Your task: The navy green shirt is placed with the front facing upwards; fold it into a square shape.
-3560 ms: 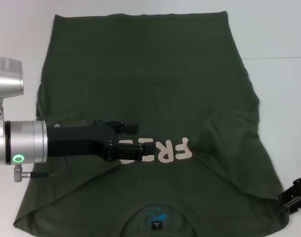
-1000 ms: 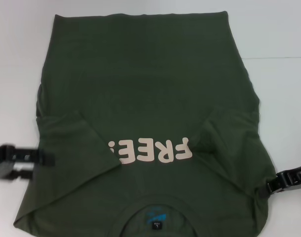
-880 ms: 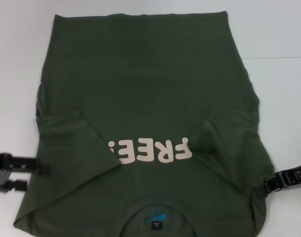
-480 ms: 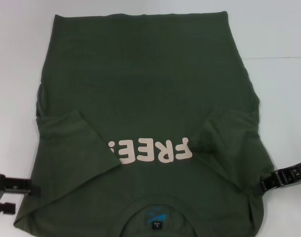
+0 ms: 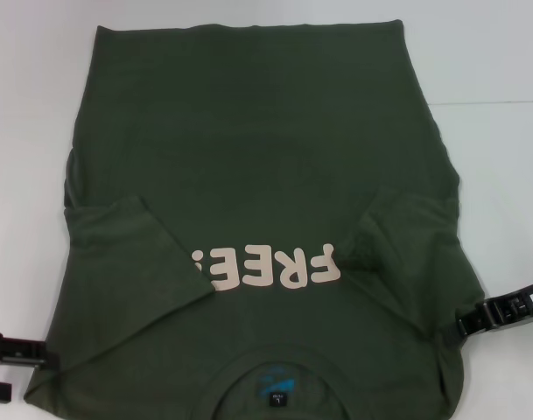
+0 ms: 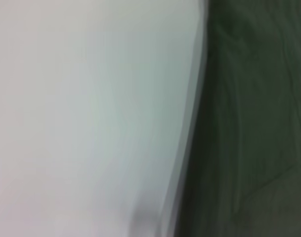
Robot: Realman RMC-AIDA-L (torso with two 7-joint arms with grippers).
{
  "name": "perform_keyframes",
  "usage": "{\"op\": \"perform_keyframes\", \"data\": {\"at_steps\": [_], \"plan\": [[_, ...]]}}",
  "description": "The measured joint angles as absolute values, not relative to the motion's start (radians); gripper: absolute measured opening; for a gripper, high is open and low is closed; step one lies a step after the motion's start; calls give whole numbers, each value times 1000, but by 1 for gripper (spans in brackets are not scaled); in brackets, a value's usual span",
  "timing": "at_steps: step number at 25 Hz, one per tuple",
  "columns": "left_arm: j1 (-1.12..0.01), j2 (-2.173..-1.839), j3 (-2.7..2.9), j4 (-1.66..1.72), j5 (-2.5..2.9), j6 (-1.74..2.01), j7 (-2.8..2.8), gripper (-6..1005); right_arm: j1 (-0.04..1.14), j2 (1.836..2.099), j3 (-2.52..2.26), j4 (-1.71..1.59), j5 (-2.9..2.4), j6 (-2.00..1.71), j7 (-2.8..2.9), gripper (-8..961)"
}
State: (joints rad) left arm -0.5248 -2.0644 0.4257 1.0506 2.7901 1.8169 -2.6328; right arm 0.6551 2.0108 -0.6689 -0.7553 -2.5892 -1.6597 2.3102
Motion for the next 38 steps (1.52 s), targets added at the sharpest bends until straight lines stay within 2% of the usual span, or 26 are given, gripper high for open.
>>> {"op": "perform_keyframes", "data": {"at_steps": [38], "plan": [[-556, -2057, 436, 954, 2797, 1784, -2608, 823, 672, 2011, -667, -755, -2589, -1664, 2312, 37]]}}
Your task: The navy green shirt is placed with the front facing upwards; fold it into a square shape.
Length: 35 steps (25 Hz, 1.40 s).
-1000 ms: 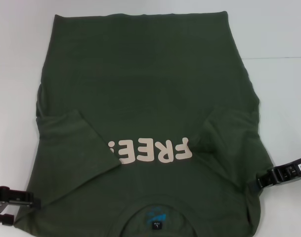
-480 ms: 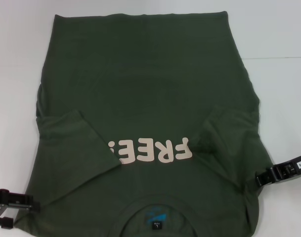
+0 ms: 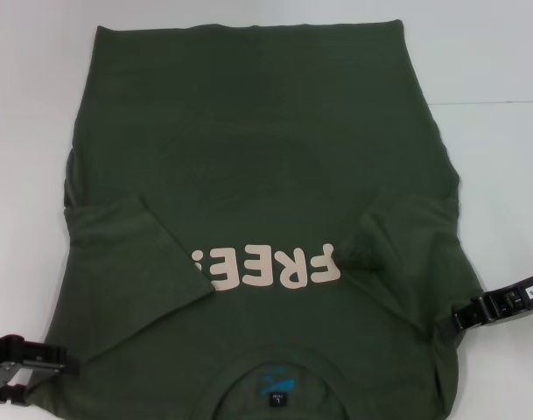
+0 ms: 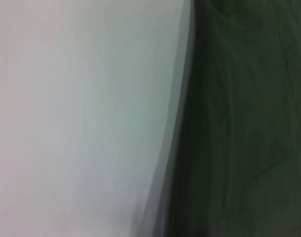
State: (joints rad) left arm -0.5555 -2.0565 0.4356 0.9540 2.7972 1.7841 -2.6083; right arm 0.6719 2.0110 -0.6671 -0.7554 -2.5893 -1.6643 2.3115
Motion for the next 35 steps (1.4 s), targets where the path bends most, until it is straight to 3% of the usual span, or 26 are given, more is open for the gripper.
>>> {"op": "perform_keyframes", "data": {"at_steps": [10, 16, 26, 35], "plan": [[-561, -2055, 437, 953, 2800, 1768, -2600, 819, 672, 2012, -668, -755, -2589, -1664, 2311, 37], [-562, -2057, 467, 954, 2802, 1762, -2592, 616, 672, 2012, -665, -755, -2589, -1667, 2310, 36], [-568, -2059, 474, 952, 2799, 1758, -2591, 372, 672, 2013, -663, -755, -2589, -1665, 2310, 36], [-574, -2059, 475, 929, 2800, 1743, -2551, 68, 660, 2013, -663, -755, -2560, -1668, 2303, 38]]}}
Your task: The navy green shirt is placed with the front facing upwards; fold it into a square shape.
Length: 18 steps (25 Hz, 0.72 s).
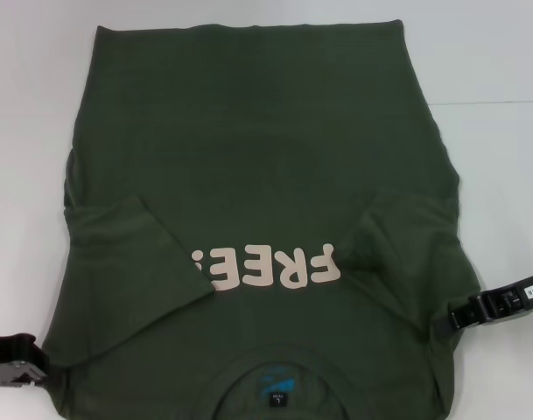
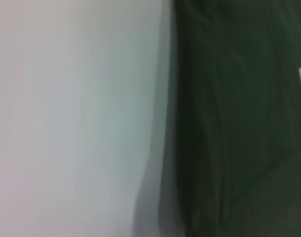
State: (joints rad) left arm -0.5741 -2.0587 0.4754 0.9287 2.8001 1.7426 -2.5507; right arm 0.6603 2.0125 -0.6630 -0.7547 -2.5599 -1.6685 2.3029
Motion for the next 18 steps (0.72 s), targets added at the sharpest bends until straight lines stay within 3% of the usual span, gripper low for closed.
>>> {"op": "perform_keyframes", "data": {"at_steps": [2, 18], "plan": [[-571, -2060, 473, 928, 2795, 1738, -2501, 20, 647, 2013, -661, -755, -2539, -1674, 2282, 38], [-467, -2056, 159, 767, 2631, 1707, -1530, 22, 351, 2036, -460, -649, -2151, -1712, 1556, 38]]}}
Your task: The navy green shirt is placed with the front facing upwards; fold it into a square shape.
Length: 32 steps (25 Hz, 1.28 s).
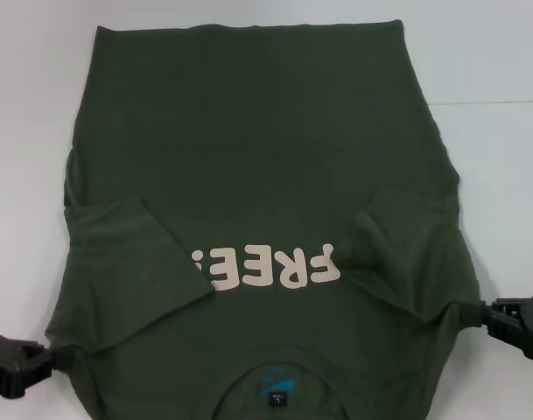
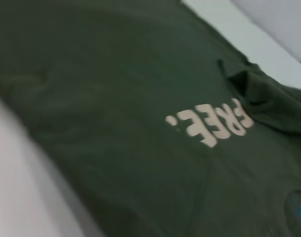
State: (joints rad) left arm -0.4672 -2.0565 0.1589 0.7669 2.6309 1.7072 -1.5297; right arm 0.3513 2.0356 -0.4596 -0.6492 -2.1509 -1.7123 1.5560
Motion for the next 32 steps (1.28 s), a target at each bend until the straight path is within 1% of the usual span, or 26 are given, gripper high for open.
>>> {"op": "perform_keyframes", "data": {"at_steps": [9, 14, 23, 28, 32], "plan": [[-449, -2060, 146, 727, 2623, 1719, -1259, 23, 288, 2036, -377, -522, -2138, -1741, 1237, 38], [-426, -2060, 98, 727, 2623, 1755, -1155, 23, 236, 2048, -307, -503, -2134, -1812, 1058, 38], [-356, -2055, 69, 790, 2630, 1917, -975, 24, 145, 2051, -261, -502, -2138, -1858, 916, 38], [-304, -2059, 68, 838, 2634, 1995, -898, 25, 81, 2055, -260, -502, -2139, -1883, 823, 38], [-283, -2061, 70, 857, 2641, 2025, -860, 25, 25, 2055, -237, -502, -2139, -1928, 740, 39]]}}
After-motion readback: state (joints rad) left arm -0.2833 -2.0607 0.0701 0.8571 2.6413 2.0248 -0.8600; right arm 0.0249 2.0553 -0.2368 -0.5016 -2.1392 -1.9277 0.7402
